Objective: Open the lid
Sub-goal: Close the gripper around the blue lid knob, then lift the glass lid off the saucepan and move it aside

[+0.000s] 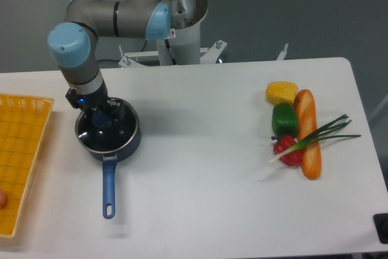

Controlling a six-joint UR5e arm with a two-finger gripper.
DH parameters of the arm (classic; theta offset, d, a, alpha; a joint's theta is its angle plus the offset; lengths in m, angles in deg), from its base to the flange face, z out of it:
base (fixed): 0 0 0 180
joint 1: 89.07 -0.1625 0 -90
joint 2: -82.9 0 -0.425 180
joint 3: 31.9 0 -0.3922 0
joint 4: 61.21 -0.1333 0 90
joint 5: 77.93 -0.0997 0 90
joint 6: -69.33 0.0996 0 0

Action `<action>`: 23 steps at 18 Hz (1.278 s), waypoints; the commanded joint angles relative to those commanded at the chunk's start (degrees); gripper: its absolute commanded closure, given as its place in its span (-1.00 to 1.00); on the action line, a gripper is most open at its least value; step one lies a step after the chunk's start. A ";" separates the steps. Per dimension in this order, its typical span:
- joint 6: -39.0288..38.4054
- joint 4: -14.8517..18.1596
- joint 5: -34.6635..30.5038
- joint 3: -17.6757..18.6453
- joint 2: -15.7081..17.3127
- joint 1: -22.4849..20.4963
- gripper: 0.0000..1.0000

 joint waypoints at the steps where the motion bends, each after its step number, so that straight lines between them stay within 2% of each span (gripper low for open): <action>1: 0.00 0.00 0.00 0.00 0.00 0.00 -0.30; 9: 0.09 0.09 0.00 -0.79 0.09 0.00 -0.19; 23: 0.44 0.79 -1.49 -3.16 0.70 -1.31 -0.18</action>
